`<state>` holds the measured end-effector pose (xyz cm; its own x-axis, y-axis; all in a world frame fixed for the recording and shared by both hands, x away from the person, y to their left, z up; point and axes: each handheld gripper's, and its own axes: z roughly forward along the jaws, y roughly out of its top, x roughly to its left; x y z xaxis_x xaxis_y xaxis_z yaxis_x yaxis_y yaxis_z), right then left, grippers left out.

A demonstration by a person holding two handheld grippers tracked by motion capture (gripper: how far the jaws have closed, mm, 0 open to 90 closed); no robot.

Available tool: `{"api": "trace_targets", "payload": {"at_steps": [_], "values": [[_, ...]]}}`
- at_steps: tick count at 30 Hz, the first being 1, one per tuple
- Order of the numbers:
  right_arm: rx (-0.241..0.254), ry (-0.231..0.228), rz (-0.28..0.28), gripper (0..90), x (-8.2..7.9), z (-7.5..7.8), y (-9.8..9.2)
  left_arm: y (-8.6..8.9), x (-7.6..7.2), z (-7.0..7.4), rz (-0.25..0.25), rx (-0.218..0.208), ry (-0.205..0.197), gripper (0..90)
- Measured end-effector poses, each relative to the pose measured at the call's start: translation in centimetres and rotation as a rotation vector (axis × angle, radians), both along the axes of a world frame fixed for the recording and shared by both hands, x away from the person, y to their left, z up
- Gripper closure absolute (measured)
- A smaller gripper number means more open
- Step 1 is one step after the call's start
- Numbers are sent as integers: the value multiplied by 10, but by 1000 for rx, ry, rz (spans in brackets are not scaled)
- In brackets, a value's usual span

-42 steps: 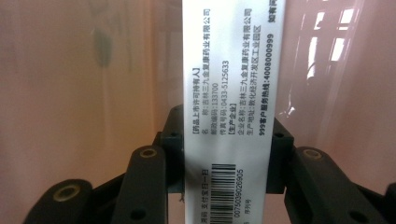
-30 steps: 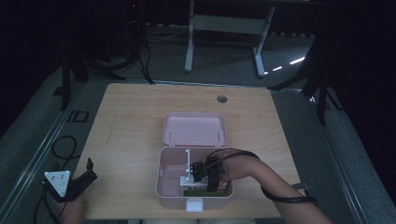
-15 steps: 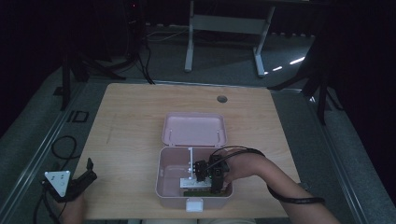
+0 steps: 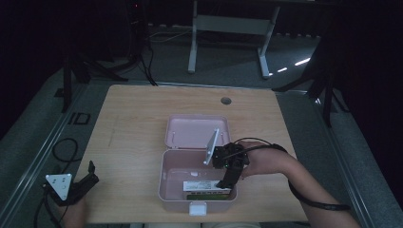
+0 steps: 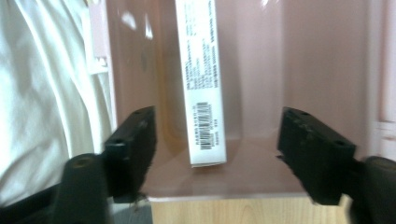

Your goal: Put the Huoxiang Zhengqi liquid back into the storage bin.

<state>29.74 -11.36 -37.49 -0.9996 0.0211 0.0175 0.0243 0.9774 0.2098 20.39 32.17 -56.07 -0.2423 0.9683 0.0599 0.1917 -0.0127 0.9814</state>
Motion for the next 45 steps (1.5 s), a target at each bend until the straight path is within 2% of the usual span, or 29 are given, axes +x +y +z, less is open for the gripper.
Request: {"api": "trace_targets", "payload": {"at_steps": [2, 3, 4, 5, 7, 9, 13, 23, 26, 29, 32, 38, 41, 43, 45], "values": [[44, -8, -7, 158, 1, 7, -6, 0, 0, 0, 0, -2, 0, 32], [70, -27, -5, 124, 1, 9, -9, 0, 0, 0, 1, -1, 0, 32], [87, -62, 11, 125, 2, 11, -12, 0, 0, 0, 1, 0, 0, 32], [97, -86, 3, 128, 3, 12, -16, 0, 0, 0, -1, 0, 1, 32], [124, -90, -27, 128, 8, 14, -23, 0, 0, 0, 0, 1, 0, 32], [155, -120, -49, 129, 12, 14, -32, 0, 0, 0, 1, 0, -1, 32], [176, -138, -79, 129, 17, 9, -48, 0, 0, 0, 1, 0, -1, 32], [189, -86, -162, 132, 30, -13, -88, 0, 0, 0, -1, 2, 0, 31], [198, -89, -201, 132, 36, -24, -98, -1, 0, 0, 0, 4, 0, 32], [227, -102, -245, 132, 43, -37, -108, 0, 0, 0, -1, 2, 0, 32], [271, -132, -300, 131, 49, -52, -115, 0, 0, 0, -1, 3, 0, 32], [398, -179, -404, 130, 59, -83, -126, 0, 0, 0, -1, 2, -1, 32], [454, -211, -462, 130, 63, -101, -130, 0, 0, 0, -2, 2, -1, 32], [474, -252, -495, 128, 64, -113, -133, 0, 0, 0, -2, 3, -1, 32], [506, -251, -532, 128, 67, -124, -135, 0, 0, 0, -3, 2, -1, 32]]}}
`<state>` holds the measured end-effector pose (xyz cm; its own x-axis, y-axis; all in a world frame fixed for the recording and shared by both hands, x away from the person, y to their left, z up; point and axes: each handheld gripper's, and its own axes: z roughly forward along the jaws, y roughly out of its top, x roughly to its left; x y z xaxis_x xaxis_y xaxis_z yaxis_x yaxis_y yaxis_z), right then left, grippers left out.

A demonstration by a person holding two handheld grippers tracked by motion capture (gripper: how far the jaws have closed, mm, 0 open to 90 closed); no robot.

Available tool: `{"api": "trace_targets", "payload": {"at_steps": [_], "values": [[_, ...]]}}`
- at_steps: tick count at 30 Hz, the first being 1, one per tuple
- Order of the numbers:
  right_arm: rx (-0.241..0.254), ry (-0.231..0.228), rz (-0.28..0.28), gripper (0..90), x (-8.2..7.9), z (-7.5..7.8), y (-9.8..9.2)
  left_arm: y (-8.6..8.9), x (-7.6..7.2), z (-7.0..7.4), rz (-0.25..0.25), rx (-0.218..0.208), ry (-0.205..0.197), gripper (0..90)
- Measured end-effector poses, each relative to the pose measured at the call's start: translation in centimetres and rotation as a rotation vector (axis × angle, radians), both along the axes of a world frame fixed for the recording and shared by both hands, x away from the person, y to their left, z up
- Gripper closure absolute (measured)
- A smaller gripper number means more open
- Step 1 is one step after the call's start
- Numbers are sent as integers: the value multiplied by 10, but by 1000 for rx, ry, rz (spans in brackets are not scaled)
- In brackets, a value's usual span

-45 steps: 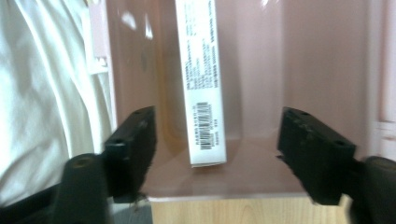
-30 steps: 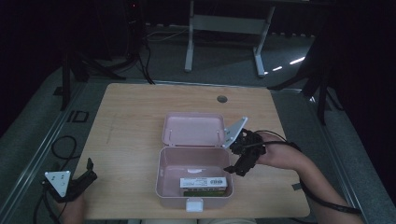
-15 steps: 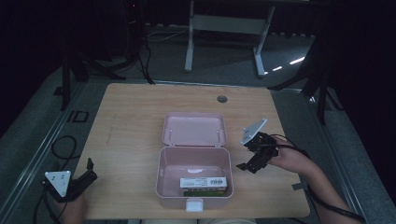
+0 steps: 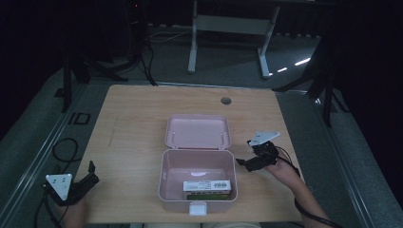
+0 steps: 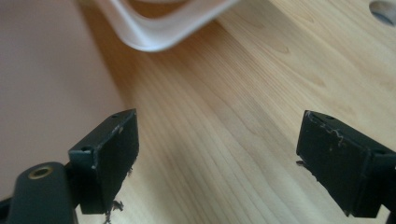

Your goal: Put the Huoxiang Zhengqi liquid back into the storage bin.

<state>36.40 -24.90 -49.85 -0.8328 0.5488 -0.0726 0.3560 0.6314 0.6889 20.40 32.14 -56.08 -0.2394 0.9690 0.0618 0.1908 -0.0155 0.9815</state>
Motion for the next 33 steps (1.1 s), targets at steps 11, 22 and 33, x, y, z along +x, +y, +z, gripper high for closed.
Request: {"api": "trace_targets", "payload": {"at_steps": [11, 22, 33], "values": [[94, -120, -165, 119, -2, -32, -22, 0, 0, 0, 1, -2, -2, 32], [152, -140, -335, 119, -4, -38, -60, 0, 0, 0, 0, 0, -1, 31], [159, -149, -445, 119, -12, -42, -92, 0, 0, 0, 0, 3, 0, 32]]}}
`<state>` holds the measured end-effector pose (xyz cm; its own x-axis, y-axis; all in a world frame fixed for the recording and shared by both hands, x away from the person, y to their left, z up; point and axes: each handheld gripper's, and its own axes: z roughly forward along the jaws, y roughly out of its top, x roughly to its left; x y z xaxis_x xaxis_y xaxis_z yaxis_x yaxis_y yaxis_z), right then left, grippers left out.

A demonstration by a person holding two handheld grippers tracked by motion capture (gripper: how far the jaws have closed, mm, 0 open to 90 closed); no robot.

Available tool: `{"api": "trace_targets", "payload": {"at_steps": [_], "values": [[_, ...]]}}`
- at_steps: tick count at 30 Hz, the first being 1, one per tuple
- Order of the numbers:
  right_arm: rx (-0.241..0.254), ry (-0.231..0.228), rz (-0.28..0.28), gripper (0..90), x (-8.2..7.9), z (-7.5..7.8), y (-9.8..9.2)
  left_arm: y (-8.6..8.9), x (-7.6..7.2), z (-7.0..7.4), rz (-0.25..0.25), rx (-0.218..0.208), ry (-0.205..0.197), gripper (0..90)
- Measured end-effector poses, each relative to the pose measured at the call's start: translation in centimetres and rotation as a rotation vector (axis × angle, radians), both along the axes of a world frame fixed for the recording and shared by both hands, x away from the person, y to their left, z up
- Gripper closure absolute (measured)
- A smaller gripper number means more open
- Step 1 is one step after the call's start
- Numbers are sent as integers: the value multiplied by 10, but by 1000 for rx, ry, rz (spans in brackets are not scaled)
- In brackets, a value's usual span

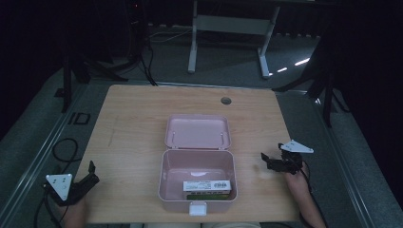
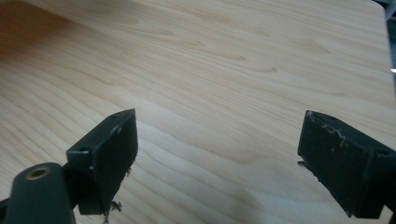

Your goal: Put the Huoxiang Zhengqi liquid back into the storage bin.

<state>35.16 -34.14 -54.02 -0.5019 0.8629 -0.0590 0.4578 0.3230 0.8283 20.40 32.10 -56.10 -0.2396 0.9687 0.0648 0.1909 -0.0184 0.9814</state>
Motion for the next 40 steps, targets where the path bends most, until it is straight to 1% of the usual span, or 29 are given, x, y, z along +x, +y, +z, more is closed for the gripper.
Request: {"api": "trace_targets", "payload": {"at_steps": [4, 8, 11, 14, 16, 17, 23, 28, 33, 40], "values": [[13, -5, -22, 120, -4, -2, -9, 0, 0, 0, 0, 0, -1, 32], [27, -36, -63, 120, -9, -1, -18, 0, 0, 0, 1, 2, -2, 32], [35, -60, -106, 122, -14, -2, -25, 0, 0, 0, 1, 1, -1, 32], [31, -65, -132, 122, -17, -3, -31, 0, 0, 0, 0, 1, -1, 32], [29, -57, -156, 122, -19, -4, -33, 0, 0, 0, 1, 1, -2, 32], [28, -63, -167, 122, -21, -4, -34, 0, 0, 0, 0, 0, -1, 32], [29, -64, -212, 122, -27, -3, -33, 0, 0, 0, -2, 0, -3, 32], [16, -68, -228, 122, -27, -3, -31, 0, 0, 0, -4, -1, -5, 32], [18, -70, -239, 122, -26, -3, -31, 0, 0, 0, -5, -2, -5, 32], [11, -50, -251, 122, -23, -4, -32, 0, 0, 0, -7, 0, -5, 32]]}}
